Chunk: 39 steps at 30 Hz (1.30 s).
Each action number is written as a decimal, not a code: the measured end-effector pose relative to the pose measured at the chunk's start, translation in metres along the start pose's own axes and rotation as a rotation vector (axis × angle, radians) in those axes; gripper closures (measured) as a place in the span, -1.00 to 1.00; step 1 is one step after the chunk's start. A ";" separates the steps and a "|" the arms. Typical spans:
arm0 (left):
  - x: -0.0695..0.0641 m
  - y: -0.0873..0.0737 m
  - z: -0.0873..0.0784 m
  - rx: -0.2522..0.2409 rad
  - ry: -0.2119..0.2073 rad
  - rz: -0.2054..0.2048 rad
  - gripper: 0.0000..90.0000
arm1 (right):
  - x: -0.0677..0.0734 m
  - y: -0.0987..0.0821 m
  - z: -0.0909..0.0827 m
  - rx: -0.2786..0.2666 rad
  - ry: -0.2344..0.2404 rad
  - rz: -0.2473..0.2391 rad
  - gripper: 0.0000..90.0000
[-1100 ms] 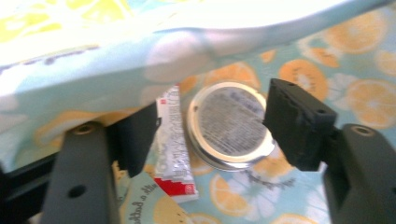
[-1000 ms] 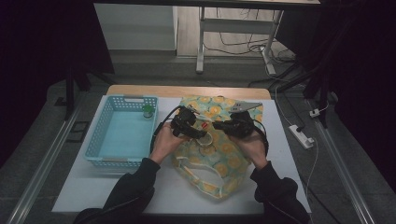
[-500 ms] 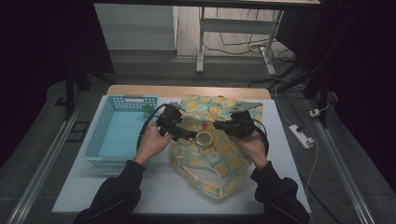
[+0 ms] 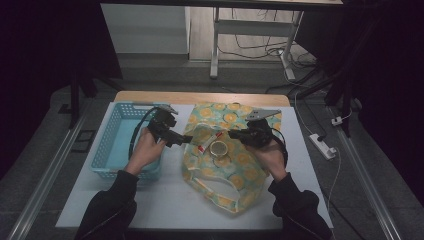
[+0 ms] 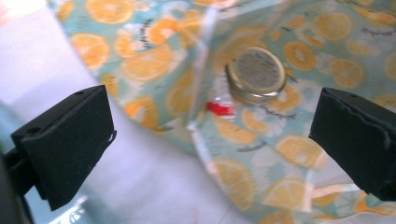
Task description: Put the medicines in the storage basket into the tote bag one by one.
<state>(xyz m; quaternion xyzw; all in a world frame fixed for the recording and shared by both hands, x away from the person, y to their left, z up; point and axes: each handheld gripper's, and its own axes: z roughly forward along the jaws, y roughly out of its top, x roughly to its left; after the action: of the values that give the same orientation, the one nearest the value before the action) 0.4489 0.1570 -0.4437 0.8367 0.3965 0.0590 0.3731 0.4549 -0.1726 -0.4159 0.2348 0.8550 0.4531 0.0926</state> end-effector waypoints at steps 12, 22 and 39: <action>0.040 -0.013 -0.021 -0.019 0.074 -0.032 -1.00 | 0.000 0.000 0.000 -0.001 0.001 0.002 1.00; 0.070 -0.017 -0.028 -0.041 0.162 -0.081 -0.99 | 0.000 -0.001 0.001 0.003 0.002 -0.001 1.00; 0.111 -0.013 -0.017 -0.001 0.248 -0.156 -1.00 | -0.001 -0.001 0.001 0.006 0.003 -0.001 1.00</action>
<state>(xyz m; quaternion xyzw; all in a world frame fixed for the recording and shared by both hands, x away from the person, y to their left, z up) 0.5095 0.2501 -0.4624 0.7894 0.5034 0.1328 0.3251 0.4557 -0.1722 -0.4171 0.2338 0.8566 0.4510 0.0908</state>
